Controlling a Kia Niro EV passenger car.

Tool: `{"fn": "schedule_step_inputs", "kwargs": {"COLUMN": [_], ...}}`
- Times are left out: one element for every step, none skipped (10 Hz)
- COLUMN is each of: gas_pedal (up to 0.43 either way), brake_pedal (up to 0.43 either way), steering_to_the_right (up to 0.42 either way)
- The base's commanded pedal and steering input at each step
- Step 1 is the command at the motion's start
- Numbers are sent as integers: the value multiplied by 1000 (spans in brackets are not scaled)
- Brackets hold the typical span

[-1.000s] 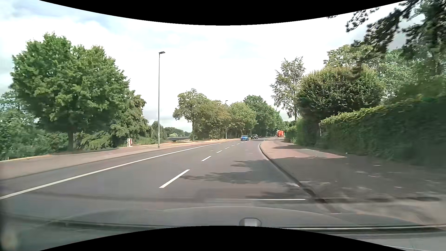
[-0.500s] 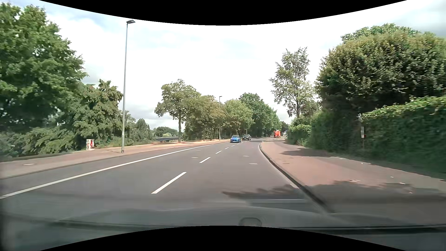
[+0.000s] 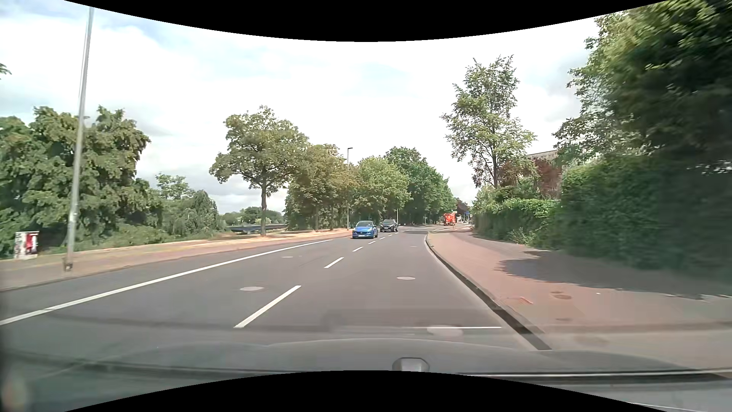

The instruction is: Follow the waypoints while adhering to traffic rules and regulations

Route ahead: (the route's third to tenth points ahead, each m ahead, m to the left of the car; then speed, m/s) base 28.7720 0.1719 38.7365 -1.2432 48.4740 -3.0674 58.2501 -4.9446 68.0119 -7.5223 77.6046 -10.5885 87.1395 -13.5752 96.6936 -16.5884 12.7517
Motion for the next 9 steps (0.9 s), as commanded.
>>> {"fn": "schedule_step_inputs", "kwargs": {"gas_pedal": [157, 157, 157, 157, 157, 157, 157, 157, 157], "brake_pedal": [18, 18, 18, 18, 18, 18, 18, 18, 18], "steering_to_the_right": [18, 18, 18, 18, 17, 17, 18, 17, 17]}}
